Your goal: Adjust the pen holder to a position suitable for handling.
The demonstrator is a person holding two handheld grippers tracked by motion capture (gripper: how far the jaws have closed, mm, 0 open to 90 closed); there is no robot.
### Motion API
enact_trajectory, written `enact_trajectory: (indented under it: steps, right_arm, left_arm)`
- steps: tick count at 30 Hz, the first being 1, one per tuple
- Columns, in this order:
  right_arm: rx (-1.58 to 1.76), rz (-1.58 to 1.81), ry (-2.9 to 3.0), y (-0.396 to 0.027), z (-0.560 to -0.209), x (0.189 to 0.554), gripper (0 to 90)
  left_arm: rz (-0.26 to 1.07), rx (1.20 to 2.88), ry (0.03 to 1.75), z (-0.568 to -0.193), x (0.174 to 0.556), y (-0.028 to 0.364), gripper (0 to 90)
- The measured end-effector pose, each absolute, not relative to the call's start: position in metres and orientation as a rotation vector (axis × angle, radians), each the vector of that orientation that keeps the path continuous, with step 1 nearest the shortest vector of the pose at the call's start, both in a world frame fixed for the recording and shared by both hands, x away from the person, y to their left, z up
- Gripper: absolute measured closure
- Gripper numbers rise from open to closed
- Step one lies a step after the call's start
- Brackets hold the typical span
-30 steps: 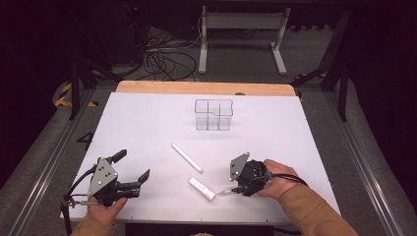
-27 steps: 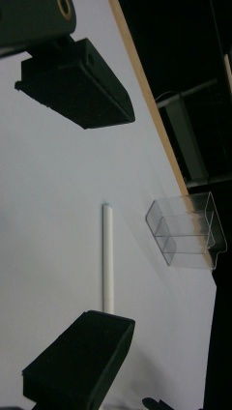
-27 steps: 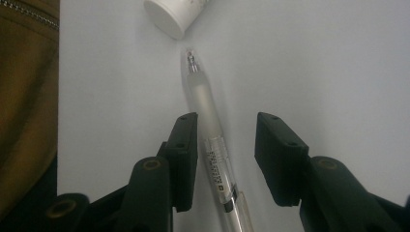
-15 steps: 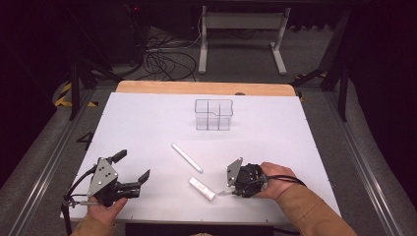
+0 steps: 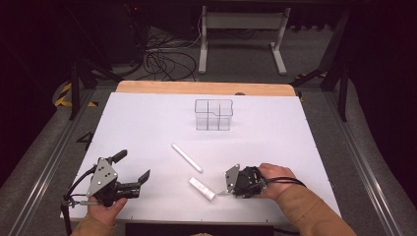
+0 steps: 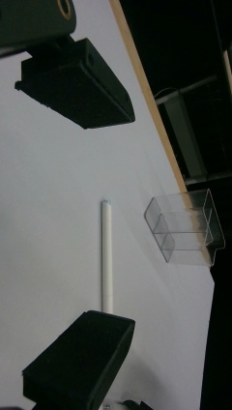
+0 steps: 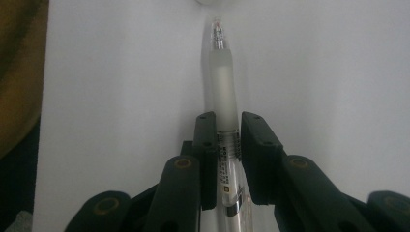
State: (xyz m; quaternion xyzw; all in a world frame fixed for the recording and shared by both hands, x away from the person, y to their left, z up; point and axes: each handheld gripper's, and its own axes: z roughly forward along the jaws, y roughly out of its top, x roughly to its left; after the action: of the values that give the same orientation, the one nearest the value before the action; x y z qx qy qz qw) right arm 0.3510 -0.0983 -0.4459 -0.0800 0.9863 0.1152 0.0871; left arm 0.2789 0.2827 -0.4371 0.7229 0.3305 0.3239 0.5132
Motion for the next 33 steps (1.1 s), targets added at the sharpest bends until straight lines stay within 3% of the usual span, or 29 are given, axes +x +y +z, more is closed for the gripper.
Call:
enact_trajectory:
  steps: [11, 33]
  right_arm:
    - [-0.284, 0.327, 2.916, -0.098, -0.445, 0.348, 79.6]
    - [-0.176, 0.608, 2.816, -0.11, -0.403, 0.351, 79.6]
  left_arm:
    - [0.785, 1.735, 0.795, -0.437, 0.279, 0.284, 7.0]
    - [0.784, 1.732, 0.8, -0.437, 0.279, 0.284, 7.0]
